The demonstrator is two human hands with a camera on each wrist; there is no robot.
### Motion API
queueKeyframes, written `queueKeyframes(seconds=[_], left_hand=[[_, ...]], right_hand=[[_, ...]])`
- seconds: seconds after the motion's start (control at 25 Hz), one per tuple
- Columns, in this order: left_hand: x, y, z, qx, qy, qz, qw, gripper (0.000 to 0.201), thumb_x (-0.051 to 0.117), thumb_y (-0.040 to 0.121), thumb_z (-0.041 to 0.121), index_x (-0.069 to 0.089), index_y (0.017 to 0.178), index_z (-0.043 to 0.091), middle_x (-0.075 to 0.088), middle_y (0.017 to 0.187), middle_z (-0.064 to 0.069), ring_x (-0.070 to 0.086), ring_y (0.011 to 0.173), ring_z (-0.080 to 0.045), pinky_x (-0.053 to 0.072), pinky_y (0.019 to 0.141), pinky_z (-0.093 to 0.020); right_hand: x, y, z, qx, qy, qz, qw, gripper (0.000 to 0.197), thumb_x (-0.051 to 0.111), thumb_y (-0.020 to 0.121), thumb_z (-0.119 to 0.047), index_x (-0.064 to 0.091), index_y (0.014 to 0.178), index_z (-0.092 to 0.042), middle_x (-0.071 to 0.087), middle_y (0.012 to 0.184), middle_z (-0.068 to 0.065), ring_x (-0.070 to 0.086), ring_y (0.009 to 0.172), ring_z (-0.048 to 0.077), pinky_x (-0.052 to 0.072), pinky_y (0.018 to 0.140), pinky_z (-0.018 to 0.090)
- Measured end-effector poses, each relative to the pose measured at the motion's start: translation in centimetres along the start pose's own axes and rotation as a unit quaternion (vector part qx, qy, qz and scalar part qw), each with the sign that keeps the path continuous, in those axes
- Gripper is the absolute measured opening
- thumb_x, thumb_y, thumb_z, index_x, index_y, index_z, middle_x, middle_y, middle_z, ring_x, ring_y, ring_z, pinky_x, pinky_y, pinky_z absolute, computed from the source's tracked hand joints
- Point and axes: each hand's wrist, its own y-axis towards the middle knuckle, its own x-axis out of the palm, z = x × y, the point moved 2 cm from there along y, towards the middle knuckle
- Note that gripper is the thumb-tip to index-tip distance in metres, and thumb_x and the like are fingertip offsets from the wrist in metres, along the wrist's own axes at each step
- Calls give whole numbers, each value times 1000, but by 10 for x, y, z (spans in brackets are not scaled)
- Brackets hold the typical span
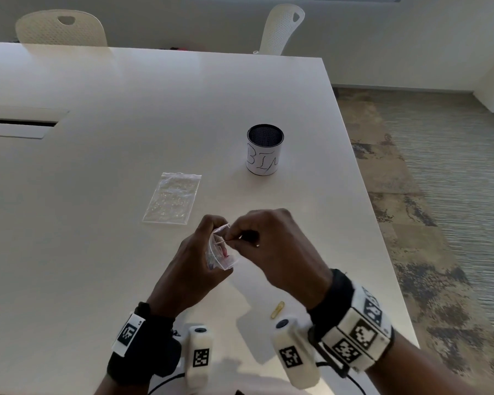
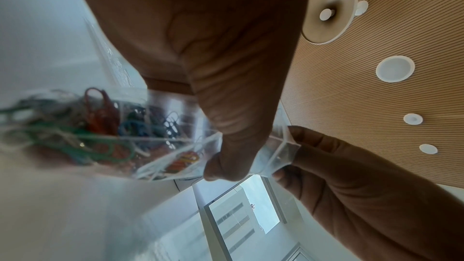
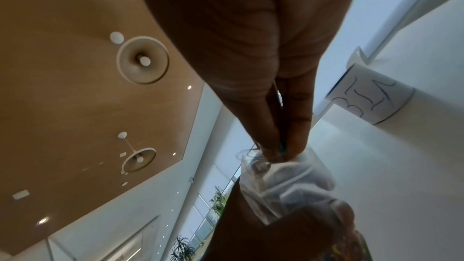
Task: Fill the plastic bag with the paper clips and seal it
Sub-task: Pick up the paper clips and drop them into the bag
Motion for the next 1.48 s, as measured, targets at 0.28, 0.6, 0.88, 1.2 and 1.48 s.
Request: queueKeyframes(seconds=[0.28, 0.6, 0.88, 1.2, 1.48], left_hand=[[-1, 0, 1, 14, -2, 5, 1000, 58, 84, 79, 3, 49, 119, 28, 69, 94, 13, 69, 83, -12, 50, 67, -11], [-3, 1, 0, 28, -15, -4, 999, 54, 85, 80, 7, 51, 117, 24, 69, 103, 6, 68, 90, -18, 55, 73, -18], [-3, 0, 0, 18, -21, -6, 1000, 55, 84, 78, 3, 52, 117, 25, 69, 102, 6, 68, 91, -18, 54, 74, -15], [-4, -1, 0, 24, -14, -9, 1000, 56, 83, 78, 3, 51, 118, 26, 69, 104, 6, 69, 92, -19, 58, 75, -25], [-3, -2, 1, 29, -13, -9, 999, 54, 83, 79, 3, 52, 116, 27, 68, 102, 9, 69, 90, -19, 57, 76, -26]], right_hand=[[-7, 3, -3, -40, 3, 20, 999, 9, 74, 92, -10, 81, 91, -15, 77, 81, -2, 71, 69, 9, 57, 65, 26], [6, -64, 45, -60, -166, -304, 936, 16, 72, 93, -13, 75, 105, -24, 69, 116, -8, 67, 98, 10, 58, 88, 33], [-8, -87, 69, 3, -195, -254, 947, 12, 55, 103, -14, 61, 98, -23, 62, 100, -5, 53, 78, 9, 45, 70, 25], [-26, -90, 76, 83, -178, -163, 967, 6, 60, 100, -22, 63, 104, -26, 60, 107, -9, 63, 86, 8, 54, 79, 26], [-21, -77, 110, 69, -149, -58, 985, 25, 64, 101, -14, 75, 122, -21, 69, 110, -7, 71, 90, 9, 58, 79, 25]])
